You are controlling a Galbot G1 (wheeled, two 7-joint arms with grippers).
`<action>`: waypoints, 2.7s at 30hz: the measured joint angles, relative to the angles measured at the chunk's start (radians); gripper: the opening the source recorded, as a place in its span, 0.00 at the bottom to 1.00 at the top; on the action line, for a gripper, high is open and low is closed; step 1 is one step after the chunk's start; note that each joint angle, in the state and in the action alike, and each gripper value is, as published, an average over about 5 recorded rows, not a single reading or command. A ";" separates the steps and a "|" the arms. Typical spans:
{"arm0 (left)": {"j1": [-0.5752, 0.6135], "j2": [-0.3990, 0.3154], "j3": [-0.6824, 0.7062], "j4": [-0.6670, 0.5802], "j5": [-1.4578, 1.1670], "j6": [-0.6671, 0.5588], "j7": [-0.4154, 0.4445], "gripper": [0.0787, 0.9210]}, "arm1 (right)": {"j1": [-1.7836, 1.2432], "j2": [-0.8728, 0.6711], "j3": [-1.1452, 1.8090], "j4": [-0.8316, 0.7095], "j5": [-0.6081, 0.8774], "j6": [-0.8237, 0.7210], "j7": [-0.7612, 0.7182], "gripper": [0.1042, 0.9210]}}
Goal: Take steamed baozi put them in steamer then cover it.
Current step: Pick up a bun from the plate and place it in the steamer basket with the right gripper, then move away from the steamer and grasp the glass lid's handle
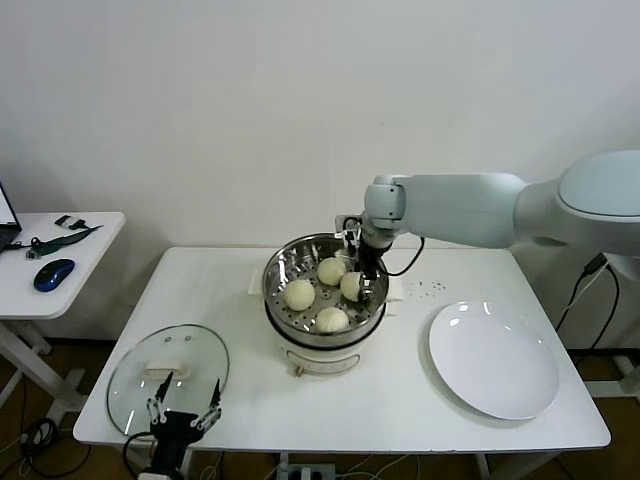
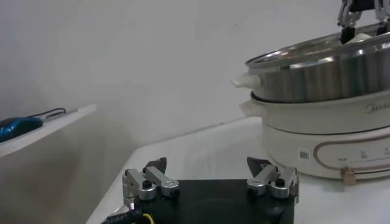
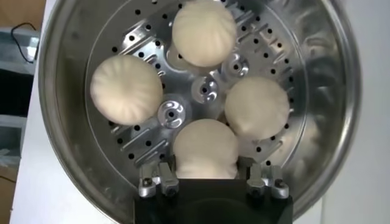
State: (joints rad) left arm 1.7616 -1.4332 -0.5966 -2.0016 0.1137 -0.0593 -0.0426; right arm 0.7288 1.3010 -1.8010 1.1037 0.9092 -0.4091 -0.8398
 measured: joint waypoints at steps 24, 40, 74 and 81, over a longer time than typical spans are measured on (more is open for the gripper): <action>-0.013 -0.004 0.001 -0.014 0.022 0.009 0.001 0.88 | 0.050 -0.138 0.106 0.045 0.007 0.043 0.020 0.88; -0.024 -0.010 -0.011 -0.014 0.050 0.007 0.001 0.88 | -0.035 -0.436 0.295 0.187 0.011 0.254 0.268 0.88; -0.103 0.014 -0.135 -0.032 0.747 0.018 0.073 0.88 | -1.561 -0.590 1.938 0.512 -0.273 0.434 0.640 0.88; -0.118 0.019 -0.145 0.009 1.044 0.003 0.086 0.88 | -1.744 -0.500 2.148 0.540 -0.317 0.430 0.628 0.88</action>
State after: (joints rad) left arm 1.6437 -1.4138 -0.7415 -1.9921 1.1574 -0.0567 0.0437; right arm -1.0155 0.8012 0.3467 1.6441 0.5919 0.0205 -0.2115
